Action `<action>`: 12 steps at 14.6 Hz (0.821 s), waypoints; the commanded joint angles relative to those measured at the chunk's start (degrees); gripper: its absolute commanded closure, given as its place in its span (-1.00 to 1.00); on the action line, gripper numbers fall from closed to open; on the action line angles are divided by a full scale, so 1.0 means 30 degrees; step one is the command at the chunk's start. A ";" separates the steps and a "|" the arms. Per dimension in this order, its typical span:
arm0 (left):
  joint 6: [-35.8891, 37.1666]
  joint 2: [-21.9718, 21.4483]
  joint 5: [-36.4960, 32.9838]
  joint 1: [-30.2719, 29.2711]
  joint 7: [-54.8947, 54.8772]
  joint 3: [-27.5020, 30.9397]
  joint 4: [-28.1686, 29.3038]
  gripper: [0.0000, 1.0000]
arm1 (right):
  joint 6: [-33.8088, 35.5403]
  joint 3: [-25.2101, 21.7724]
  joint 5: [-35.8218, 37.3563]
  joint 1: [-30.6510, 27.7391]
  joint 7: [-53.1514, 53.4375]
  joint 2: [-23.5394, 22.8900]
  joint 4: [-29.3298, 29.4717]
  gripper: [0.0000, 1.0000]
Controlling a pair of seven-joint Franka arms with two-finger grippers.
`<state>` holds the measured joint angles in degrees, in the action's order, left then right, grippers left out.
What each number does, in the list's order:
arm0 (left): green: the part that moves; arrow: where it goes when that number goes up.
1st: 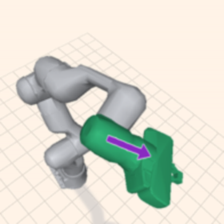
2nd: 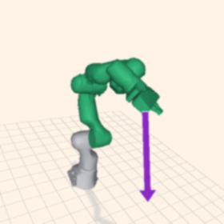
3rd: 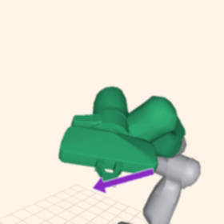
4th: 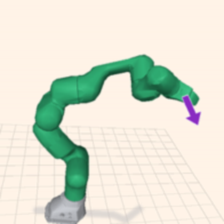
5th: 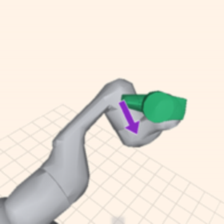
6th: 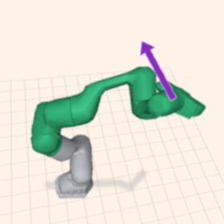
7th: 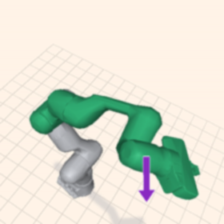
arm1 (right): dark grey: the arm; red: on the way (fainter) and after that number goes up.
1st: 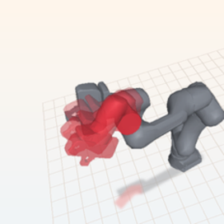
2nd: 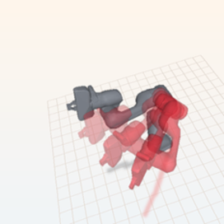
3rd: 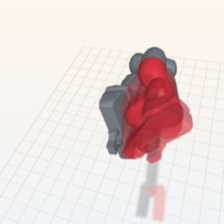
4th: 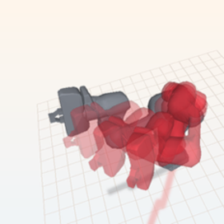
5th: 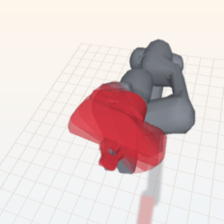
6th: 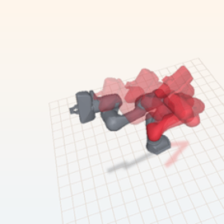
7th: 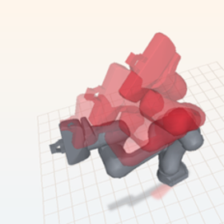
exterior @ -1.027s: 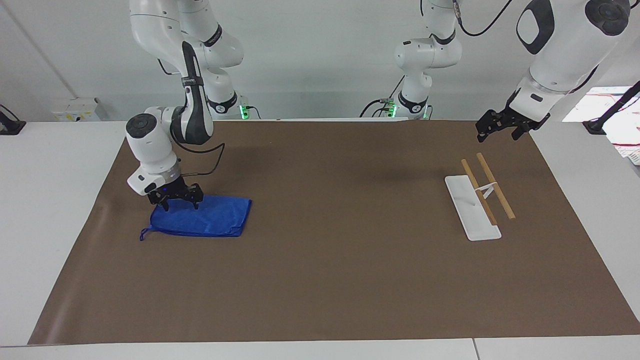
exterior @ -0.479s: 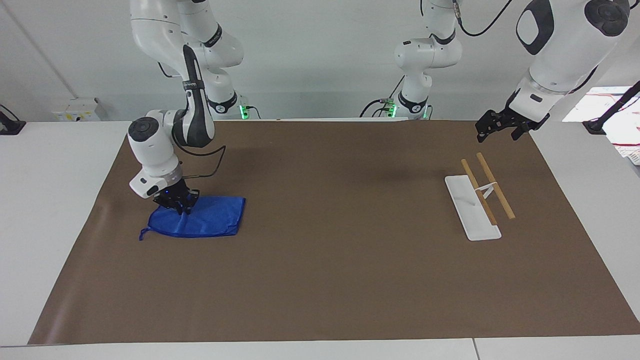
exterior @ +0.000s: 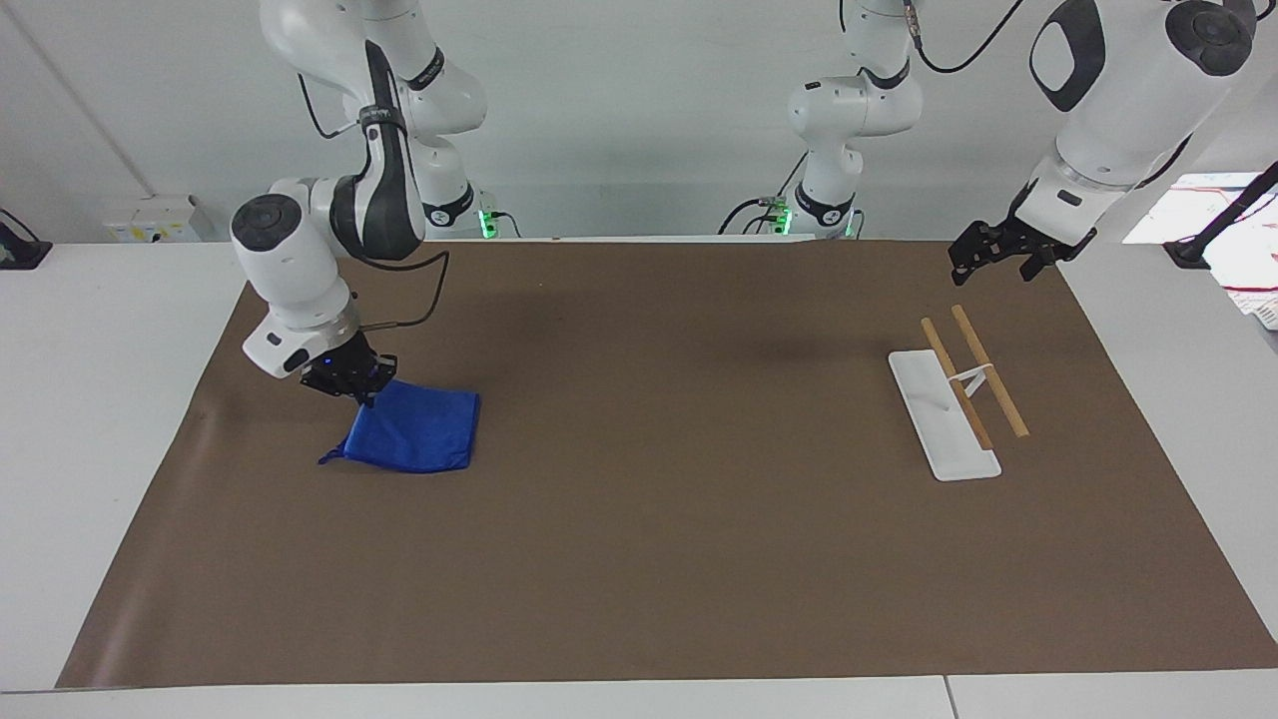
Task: Right arm passes towel to left arm to hang
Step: 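Lift the towel with the right gripper while the left gripper reaches toward it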
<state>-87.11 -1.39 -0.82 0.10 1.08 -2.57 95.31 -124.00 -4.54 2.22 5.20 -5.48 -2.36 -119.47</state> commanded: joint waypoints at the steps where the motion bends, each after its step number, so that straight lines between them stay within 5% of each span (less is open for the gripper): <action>1: -0.0464 -0.0474 -0.0136 -0.0093 0.0109 -0.0023 0.0603 -1.00 | 0.1690 0.0164 -0.0764 0.1192 0.1149 0.0872 0.1265 1.00; 6: -0.0726 -0.0679 -0.0078 0.0200 0.0343 -0.0052 0.1129 -1.00 | 0.2720 0.0428 -0.6939 0.3361 0.2753 0.0700 0.3900 1.00; 9: -0.1514 -0.0709 0.1262 0.0230 0.1245 -0.0053 0.1714 -1.00 | 0.1905 0.0603 -0.9493 0.5262 0.7957 -0.0004 0.5602 1.00; 12: -0.2570 -0.0738 0.2698 0.0462 0.4171 -0.0257 0.2505 -1.00 | -0.1691 0.0663 -1.0696 0.8045 1.4574 -0.0210 0.5518 1.00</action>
<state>-91.77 -1.54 4.71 0.55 8.26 -3.19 99.16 -123.94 -2.59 -27.27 25.47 27.40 -1.52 -104.12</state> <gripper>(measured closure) 0.000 0.969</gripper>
